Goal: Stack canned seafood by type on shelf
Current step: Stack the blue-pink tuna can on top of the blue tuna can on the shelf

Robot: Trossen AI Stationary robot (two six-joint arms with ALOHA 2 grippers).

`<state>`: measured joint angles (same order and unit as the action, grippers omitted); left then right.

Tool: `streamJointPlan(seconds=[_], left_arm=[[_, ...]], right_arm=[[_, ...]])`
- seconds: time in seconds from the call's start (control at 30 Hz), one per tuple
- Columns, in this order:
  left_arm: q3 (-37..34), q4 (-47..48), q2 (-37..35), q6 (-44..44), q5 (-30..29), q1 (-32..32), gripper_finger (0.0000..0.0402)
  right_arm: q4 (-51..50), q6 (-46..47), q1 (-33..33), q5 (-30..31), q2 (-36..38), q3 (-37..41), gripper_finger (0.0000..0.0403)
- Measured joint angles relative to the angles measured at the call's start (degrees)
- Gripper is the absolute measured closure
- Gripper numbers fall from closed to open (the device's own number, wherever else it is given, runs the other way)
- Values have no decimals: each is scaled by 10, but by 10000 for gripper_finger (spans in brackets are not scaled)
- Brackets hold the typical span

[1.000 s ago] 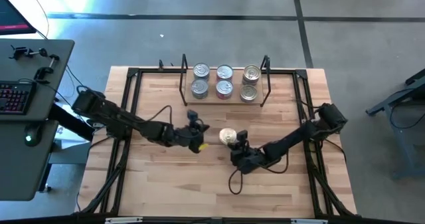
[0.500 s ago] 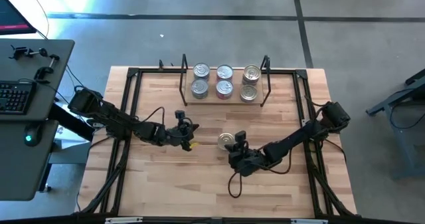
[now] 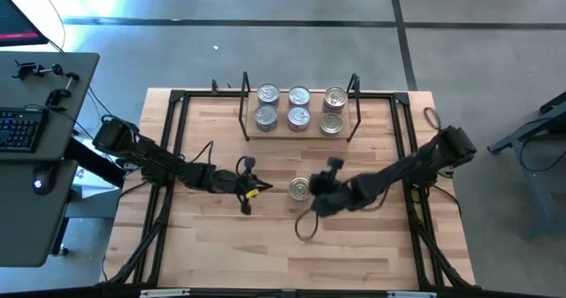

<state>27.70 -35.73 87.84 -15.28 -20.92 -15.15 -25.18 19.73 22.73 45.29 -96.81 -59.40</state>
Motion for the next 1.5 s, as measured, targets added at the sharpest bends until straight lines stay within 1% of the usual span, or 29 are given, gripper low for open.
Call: streamJointPlan(seconds=[0.03, 0.1, 0.2, 0.27, 0.33, 0.4, 0.47, 0.53, 0.63, 0.7, 0.77, 0.83, 0.93, 1.0, 1.07, 1.17, 1.3, 1.37, 1.5], left_arm=[[0, -12, 5, -4, 18, 2, 401], [0, -33, 17, -7, 45, 6, 401], [1, -55, 34, -3, 64, 10, 402], [0, -66, 49, -3, 68, 10, 402], [0, -82, 66, -3, 70, 9, 401], [0, -104, 84, -3, 79, 10, 401], [2, -114, 102, -3, 91, 9, 401], [11, -112, 120, -3, 102, 9, 401], [26, -112, 146, -3, 103, 9, 402], [34, -109, 159, -3, 103, 9, 402], [46, -112, 173, -3, 103, 9, 401], [51, -110, 179, -3, 103, 9, 402], [57, -108, 186, -3, 103, 9, 402], [57, -109, 184, -3, 103, 9, 402], [57, -100, 177, -4, 92, 9, 402], [57, -89, 161, -4, 70, 8, 402], [57, -39, 132, -9, 31, 8, 402], [57, -10, 119, -9, 12, 8, 402], [57, 11, 107, -6, 4, 8, 402]], right_arm=[[-18, 19, -11, -15, 14, 4, 373], [-22, 45, -30, -44, 43, 30, 346], [38, 84, -60, -102, 79, 87, 295], [111, 100, -82, -145, 93, 131, 258], [216, 105, -104, -190, 95, 174, 222], [327, 119, -128, -245, 85, 214, 194], [415, 134, -149, -294, 65, 242, 178], [462, 143, -162, -311, 43, 259, 173], [485, 133, -171, -318, 10, 258, 183], [496, 119, -172, -327, -11, 248, 200], [506, 110, -174, -354, -26, 241, 226], [516, 97, -175, -380, -37, 235, 259], [514, 85, -175, -397, -39, 232, 321], [509, 77, -175, -398, -34, 233, 367], [505, 62, -172, -395, -33, 233, 391], [505, 60, -165, -383, -30, 233, 386], [496, 58, -152, -353, -22, 233, 398], [485, 59, -144, -334, -15, 233, 398], [457, 64, -131, -285, 9, 235, 401]])
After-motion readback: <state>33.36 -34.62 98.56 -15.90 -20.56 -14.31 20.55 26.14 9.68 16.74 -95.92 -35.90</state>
